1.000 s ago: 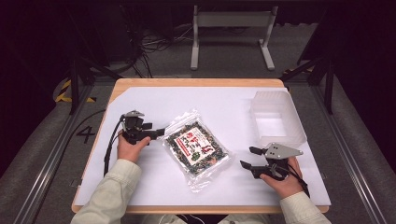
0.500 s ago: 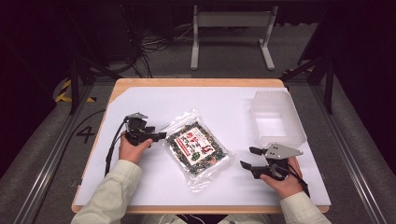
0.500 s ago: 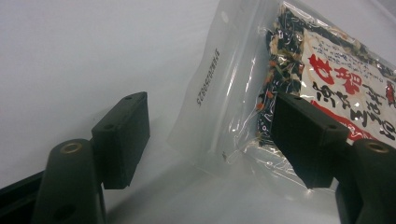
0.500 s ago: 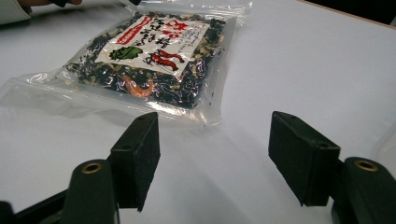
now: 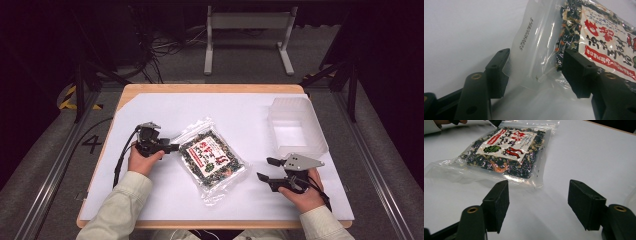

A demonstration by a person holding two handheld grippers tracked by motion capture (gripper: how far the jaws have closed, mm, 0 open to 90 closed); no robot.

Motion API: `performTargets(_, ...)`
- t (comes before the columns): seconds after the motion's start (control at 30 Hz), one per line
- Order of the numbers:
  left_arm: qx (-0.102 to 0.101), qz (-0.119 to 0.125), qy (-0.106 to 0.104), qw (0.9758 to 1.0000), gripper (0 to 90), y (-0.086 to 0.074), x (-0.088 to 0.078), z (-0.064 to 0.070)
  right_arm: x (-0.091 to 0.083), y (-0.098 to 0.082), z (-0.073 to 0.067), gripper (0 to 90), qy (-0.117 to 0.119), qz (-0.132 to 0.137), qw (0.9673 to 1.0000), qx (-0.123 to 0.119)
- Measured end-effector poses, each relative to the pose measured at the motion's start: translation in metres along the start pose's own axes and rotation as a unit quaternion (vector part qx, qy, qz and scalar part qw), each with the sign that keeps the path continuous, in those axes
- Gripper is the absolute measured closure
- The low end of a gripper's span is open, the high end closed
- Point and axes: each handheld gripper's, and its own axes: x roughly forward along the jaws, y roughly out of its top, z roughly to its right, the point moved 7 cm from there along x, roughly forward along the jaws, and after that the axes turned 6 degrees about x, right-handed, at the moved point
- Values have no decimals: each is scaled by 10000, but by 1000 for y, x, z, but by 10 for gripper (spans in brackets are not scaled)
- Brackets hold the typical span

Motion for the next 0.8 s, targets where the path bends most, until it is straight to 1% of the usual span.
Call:
performTargets(0.03, 57, -39, -36, 10000, 486, -1, 0, 1, 0, 0, 0, 338, 4, -1, 10000, -1)
performTargets(0.07, 110, -64, -5, 9999, 508, -1, 0, 2, 0, 0, 0, 338, 8, 0, 10000, -2)
performTargets(0.17, 223, -112, 46, 9997, 539, -2, 0, 3, 0, 0, 0, 338, 5, 4, 10000, 3)
performTargets(0.2, 207, -120, 42, 9997, 548, -3, 0, 3, 0, 1, -1, 338, 7, 6, 10000, 3)
performTargets(0.23, 235, -169, 62, 9996, 559, -3, -1, 4, 0, 1, -1, 338, 11, 7, 10000, 0)
performTargets(0.27, 260, -177, 73, 9995, 604, -4, -1, 4, 0, 1, -1, 338, 11, 7, 10000, -8)
performTargets(0.37, 322, -245, 138, 9991, 644, -4, -2, 5, 1, 1, -1, 338, 16, 7, 10000, -25)
performTargets(0.5, 277, -257, 137, 9992, 699, -5, -2, 7, 1, 1, -2, 338, 28, 0, 10000, -23)
performTargets(0.53, 313, -243, 161, 9991, 728, -4, -2, 7, 1, 1, -2, 338, 29, 3, 10000, -24)
performTargets(0.57, 308, -233, 104, 9992, 779, -4, -2, 8, 1, 1, -2, 338, 30, 8, 10000, -27)
performTargets(0.6, 339, -271, 143, 9990, 806, -5, -1, 8, 1, 2, -2, 338, 33, 9, 10000, -28)
performTargets(0.7, 435, -285, 247, 9983, 822, -4, -1, 10, 1, 2, -2, 338, 31, 7, 10000, -22)
performTargets(0.8, 393, -236, 240, 9987, 846, -3, -2, 10, 1, 1, -2, 338, 32, 7, 10000, -24)
